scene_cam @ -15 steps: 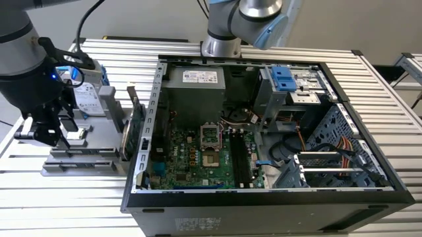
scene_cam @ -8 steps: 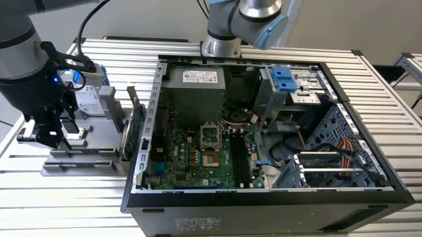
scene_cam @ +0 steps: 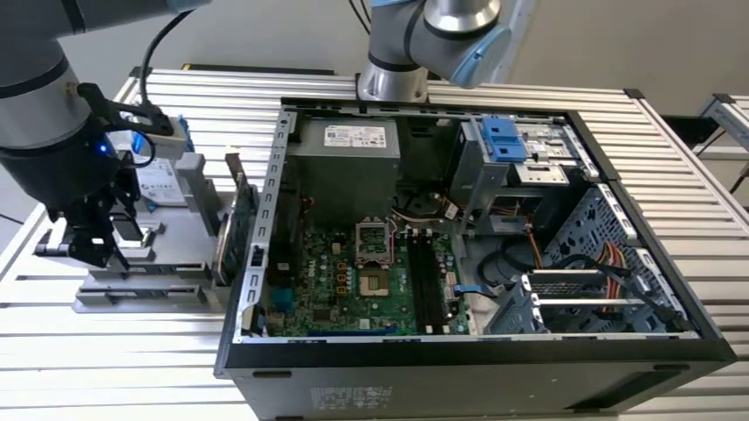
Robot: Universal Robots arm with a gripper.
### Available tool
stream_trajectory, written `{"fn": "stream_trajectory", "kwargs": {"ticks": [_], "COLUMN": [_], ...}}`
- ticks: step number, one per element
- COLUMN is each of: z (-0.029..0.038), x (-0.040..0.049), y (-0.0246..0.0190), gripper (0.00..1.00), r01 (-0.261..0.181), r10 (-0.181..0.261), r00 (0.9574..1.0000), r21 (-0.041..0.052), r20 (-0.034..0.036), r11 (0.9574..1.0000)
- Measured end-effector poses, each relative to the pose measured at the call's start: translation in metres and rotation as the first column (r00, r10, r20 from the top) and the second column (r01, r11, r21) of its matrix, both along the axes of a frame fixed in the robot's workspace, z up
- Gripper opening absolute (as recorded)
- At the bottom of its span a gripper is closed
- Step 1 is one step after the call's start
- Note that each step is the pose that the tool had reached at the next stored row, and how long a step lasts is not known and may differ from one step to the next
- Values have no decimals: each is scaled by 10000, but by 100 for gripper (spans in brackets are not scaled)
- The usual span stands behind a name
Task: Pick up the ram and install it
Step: 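Pick up the ram and move it above insertion slot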
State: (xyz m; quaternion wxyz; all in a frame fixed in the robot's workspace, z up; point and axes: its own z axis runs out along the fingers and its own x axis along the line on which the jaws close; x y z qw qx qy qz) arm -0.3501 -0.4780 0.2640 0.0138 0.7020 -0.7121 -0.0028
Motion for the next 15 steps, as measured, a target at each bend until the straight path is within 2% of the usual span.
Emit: {"fn": "stream_trajectory", "kwargs": {"ticks": [15], "z": [-158], "x": [0], "y": [-11], "gripper": [100], "r01": [1], "r10": [-1], "r00": [10000], "r21": [0], "r20": [-9], "r11": [10000]}}
